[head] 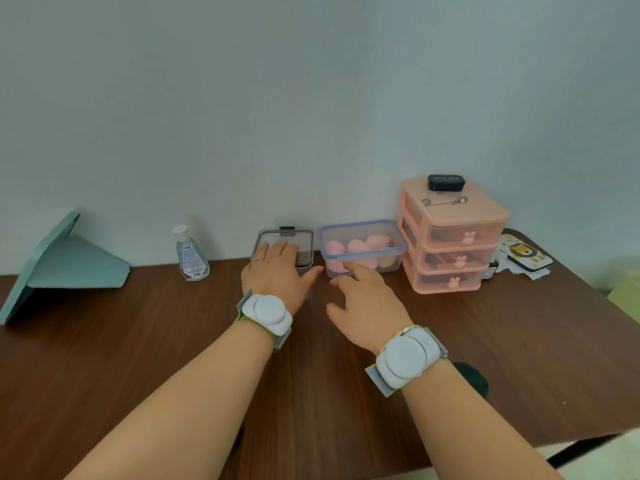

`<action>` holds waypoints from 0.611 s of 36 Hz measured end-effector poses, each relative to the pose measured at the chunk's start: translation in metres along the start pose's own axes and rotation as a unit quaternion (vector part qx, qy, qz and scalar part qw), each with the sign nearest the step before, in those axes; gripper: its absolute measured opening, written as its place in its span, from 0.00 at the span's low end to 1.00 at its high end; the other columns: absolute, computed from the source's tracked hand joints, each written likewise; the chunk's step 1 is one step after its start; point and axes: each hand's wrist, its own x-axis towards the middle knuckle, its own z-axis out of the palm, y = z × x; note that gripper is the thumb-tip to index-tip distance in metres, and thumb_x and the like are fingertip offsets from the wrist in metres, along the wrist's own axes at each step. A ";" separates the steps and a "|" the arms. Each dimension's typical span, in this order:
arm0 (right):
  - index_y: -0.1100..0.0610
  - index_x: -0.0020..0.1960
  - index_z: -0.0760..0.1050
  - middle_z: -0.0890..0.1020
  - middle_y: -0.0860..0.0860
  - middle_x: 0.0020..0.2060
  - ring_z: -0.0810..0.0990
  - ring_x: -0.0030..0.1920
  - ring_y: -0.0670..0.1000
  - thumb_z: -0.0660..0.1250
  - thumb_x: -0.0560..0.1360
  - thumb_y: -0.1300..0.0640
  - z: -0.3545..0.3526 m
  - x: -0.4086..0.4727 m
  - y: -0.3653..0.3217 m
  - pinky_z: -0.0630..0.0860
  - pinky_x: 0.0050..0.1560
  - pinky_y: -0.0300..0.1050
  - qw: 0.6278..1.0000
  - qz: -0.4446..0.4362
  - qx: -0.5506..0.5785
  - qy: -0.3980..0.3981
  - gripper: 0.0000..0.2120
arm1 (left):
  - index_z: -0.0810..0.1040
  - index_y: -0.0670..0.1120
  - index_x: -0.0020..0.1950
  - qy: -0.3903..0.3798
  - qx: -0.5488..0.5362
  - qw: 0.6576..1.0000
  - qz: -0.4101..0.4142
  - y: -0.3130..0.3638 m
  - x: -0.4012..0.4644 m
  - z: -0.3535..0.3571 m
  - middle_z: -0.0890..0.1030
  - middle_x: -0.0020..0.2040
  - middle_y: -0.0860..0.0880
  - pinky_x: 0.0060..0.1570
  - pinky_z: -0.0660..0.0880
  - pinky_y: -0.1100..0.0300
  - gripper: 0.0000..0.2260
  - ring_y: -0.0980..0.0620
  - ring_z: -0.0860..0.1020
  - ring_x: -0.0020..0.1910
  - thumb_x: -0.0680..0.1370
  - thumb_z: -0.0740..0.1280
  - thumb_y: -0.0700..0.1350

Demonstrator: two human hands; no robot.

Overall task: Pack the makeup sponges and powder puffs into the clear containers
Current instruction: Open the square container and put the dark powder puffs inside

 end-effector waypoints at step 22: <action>0.50 0.68 0.70 0.75 0.50 0.63 0.74 0.63 0.52 0.56 0.80 0.44 0.000 -0.033 -0.045 0.72 0.59 0.49 0.992 0.033 0.116 0.032 0.20 | 0.79 0.51 0.49 0.061 -0.077 0.992 0.075 -0.020 -0.126 -0.053 0.82 0.56 0.54 0.67 0.68 0.37 0.20 0.48 0.77 0.63 0.77 0.56 0.64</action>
